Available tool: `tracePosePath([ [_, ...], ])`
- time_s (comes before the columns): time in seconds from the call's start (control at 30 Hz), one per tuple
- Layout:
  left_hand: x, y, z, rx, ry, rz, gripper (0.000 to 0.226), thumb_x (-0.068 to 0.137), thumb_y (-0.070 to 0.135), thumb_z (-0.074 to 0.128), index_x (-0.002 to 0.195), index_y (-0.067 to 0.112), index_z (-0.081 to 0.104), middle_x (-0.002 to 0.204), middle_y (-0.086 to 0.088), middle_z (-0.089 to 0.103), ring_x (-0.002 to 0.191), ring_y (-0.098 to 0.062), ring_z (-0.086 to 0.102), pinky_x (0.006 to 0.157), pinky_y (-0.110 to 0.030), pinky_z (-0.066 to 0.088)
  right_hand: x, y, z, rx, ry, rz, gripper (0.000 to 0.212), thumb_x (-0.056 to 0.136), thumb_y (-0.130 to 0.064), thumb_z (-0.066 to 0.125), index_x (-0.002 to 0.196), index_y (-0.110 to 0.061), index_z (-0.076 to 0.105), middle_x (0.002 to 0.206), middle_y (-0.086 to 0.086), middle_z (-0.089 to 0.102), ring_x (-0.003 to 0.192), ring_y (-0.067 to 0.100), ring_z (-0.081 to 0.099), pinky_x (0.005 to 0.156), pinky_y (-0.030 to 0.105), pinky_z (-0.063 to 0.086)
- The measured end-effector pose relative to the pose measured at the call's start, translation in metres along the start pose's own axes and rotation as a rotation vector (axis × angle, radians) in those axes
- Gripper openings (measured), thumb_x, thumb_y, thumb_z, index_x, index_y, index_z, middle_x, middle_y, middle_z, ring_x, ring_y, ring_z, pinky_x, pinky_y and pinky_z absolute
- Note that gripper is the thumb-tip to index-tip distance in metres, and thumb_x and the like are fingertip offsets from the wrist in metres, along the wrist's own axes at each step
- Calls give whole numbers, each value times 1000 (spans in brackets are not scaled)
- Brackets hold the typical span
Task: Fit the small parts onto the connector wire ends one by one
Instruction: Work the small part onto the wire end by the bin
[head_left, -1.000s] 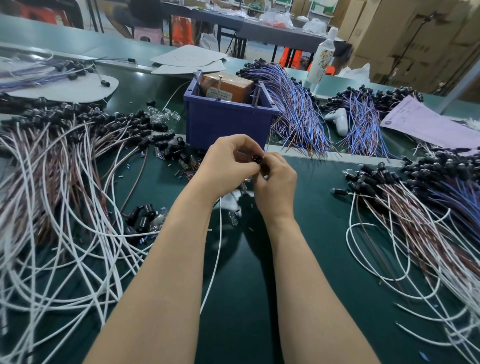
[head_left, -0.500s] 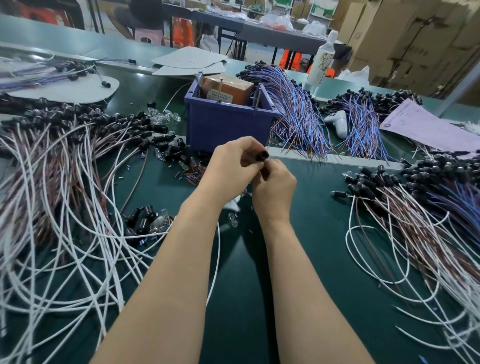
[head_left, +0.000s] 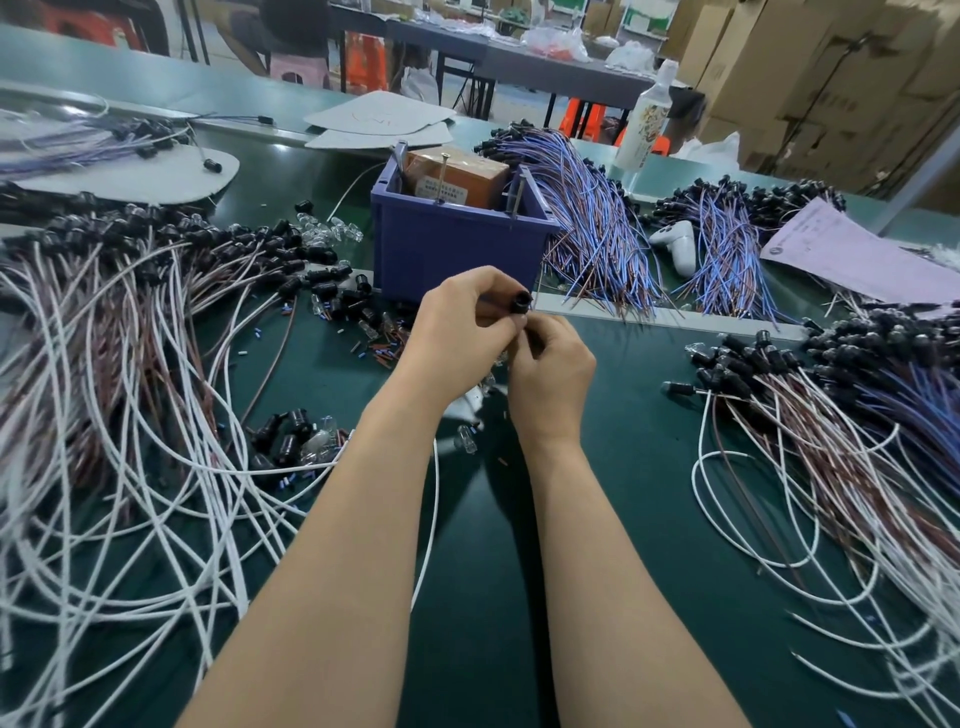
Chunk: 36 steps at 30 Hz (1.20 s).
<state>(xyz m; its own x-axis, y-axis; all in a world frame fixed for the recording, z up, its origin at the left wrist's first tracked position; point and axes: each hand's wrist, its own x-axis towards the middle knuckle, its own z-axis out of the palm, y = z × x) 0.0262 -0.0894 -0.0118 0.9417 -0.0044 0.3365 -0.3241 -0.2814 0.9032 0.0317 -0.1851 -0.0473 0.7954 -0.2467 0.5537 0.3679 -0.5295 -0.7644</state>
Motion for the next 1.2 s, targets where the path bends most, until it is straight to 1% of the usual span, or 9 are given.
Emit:
tracePosePath([
  [0.13, 2, -2, -1, -11, 30, -12, 19, 84, 1, 65, 93, 19, 65, 84, 9, 67, 84, -9, 67, 79, -15, 53, -1, -1, 0, -2, 23, -28, 15, 88, 0, 57, 90, 0, 72, 86, 7, 67, 75, 10, 54, 71, 10, 39],
  [0.3, 2, -1, 1, 53, 34, 17, 21, 84, 1, 64, 91, 21, 64, 80, 15, 65, 78, -1, 64, 73, -7, 49, 0, -1, -2, -5, 11, -53, 14, 87, 4, 56, 87, 3, 70, 86, 10, 67, 75, 13, 56, 72, 20, 45],
  [0.4, 2, -1, 1, 91, 21, 31, 21, 84, 1, 64, 90, 22, 63, 79, 15, 64, 75, 1, 63, 72, -5, 48, 0, -1, -3, -14, 14, -60, 14, 86, 5, 56, 88, 3, 70, 88, 10, 67, 76, 12, 56, 73, 18, 45],
  [0.53, 0, -2, 1, 132, 6, 38, 20, 83, 0, 63, 93, 17, 66, 81, 10, 66, 79, -8, 66, 76, -9, 51, 1, -1, -5, -11, 18, -48, 15, 85, 5, 57, 89, 3, 71, 89, 11, 68, 78, 14, 57, 76, 21, 46],
  [0.63, 0, -3, 2, 103, 78, 9, 17, 84, 1, 64, 98, 11, 67, 86, 2, 68, 82, -12, 66, 76, -11, 51, 0, -1, -1, -29, -44, -46, 13, 86, 4, 56, 82, 4, 68, 81, 13, 65, 73, 21, 55, 71, 26, 42],
  [0.8, 1, -2, 1, 96, 89, -9, 15, 84, 6, 67, 98, 13, 67, 83, 5, 67, 81, -11, 66, 77, -14, 52, 0, -4, 0, -27, -24, -47, 17, 89, 1, 54, 94, 2, 70, 92, 10, 66, 79, 11, 52, 74, 12, 37],
  [0.93, 2, -2, -3, 124, 103, -20, 14, 84, 9, 67, 98, 13, 68, 83, 5, 67, 81, -10, 65, 79, -16, 51, -1, -5, 0, 4, -15, -64, 16, 88, 1, 56, 90, 0, 71, 82, 2, 62, 73, 10, 53, 68, 6, 36],
  [1.13, 4, -4, -4, 210, 111, -44, 14, 83, 12, 70, 96, 12, 70, 80, 6, 66, 80, -11, 64, 80, -19, 50, -1, -5, 0, 17, -57, -24, 15, 85, 4, 57, 81, 2, 70, 75, 12, 65, 70, 21, 55, 68, 25, 42],
  [1.2, 5, -4, -5, 228, 102, -47, 14, 83, 12, 70, 96, 12, 71, 80, 7, 65, 80, -10, 64, 79, -17, 49, -2, -6, 0, 28, -61, -11, 15, 85, 3, 57, 82, 1, 71, 75, 10, 66, 70, 20, 56, 69, 26, 44],
])
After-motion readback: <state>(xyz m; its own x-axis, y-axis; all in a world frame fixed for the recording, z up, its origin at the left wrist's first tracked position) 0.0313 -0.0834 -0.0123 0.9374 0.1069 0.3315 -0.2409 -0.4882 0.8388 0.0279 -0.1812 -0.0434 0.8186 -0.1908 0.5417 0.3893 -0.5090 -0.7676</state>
